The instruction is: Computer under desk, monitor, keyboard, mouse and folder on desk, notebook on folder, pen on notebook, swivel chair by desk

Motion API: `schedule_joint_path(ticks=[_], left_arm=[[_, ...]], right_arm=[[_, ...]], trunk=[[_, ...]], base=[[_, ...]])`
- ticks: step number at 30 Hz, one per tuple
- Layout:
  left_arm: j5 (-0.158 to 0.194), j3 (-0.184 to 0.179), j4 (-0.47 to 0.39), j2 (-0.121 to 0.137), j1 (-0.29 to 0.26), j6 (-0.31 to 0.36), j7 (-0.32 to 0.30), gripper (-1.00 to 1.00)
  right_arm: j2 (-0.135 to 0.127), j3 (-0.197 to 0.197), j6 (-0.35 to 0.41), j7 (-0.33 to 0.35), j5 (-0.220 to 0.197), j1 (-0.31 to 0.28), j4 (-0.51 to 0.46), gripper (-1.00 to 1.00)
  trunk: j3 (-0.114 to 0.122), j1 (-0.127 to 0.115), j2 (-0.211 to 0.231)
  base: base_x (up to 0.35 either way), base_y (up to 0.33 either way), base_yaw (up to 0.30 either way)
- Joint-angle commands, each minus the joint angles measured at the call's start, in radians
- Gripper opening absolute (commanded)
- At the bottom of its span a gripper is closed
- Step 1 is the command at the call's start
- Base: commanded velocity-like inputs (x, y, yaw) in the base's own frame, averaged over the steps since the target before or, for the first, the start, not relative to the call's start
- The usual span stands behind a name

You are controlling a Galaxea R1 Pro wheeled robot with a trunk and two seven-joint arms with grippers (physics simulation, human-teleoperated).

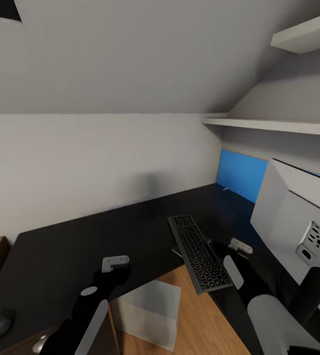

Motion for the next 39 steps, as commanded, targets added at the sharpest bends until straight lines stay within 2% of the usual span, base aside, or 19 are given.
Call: schedule_joint_path(ticks=[1, 19, 39], left_arm=[[0.010, -0.001, -0.001, 0.000, -0.001, 0.003, 0.010, 1.00], [0.011, -0.001, -0.001, 0.000, -0.001, 0.003, 0.010, 1.00], [0.012, -0.002, 0.000, 0.000, -0.001, 0.004, 0.009, 1.00]], right_arm=[[0.001, -0.002, 0.004, -0.004, -0.008, 0.000, -0.001, 1.00], [0.001, 0.000, 0.004, -0.002, -0.008, 0.000, 0.004, 1.00], [0.004, 0.000, 0.004, -0.004, -0.008, 0.000, 0.003, 1.00]], trunk=[[-0.004, 0.004, -0.008], [-0.061, 0.073, -0.134], [-0.061, 0.073, -0.134]], base=[[0.000, 0.000, 0.000], [0.000, 0.000, 0.000], [0.000, 0.000, 0.000]])
